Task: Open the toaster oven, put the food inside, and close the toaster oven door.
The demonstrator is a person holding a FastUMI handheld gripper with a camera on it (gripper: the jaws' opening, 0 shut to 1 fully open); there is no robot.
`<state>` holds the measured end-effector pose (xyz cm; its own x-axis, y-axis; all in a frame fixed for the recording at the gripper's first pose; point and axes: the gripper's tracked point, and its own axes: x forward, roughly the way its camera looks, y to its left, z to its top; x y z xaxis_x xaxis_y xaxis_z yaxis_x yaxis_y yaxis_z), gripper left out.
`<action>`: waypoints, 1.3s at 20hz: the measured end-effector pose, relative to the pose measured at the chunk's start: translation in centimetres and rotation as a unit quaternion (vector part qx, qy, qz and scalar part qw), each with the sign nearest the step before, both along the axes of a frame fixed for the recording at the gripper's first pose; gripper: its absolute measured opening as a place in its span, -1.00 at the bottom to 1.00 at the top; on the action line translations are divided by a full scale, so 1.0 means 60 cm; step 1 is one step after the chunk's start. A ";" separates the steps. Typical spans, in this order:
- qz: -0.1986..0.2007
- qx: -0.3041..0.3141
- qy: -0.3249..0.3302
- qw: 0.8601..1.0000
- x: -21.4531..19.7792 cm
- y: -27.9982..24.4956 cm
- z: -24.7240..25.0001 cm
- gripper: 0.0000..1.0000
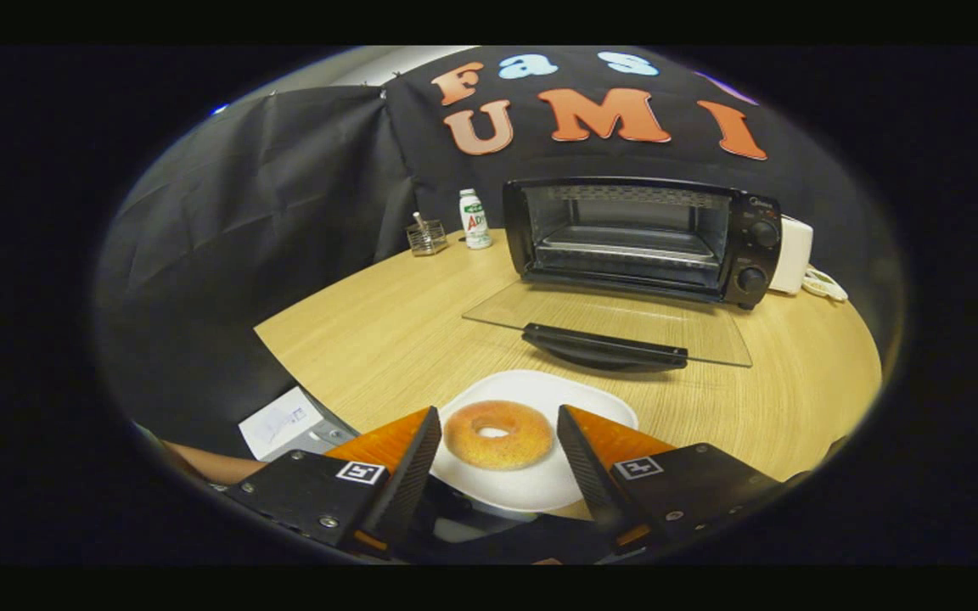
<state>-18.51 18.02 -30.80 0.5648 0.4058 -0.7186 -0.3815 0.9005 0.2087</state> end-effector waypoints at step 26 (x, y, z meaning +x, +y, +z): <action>-0.213 0.277 0.049 0.936 0.121 0.000 0.075 -0.43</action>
<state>-11.25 18.04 -26.31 0.7018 0.4855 -0.5213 0.0324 0.7092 0.7042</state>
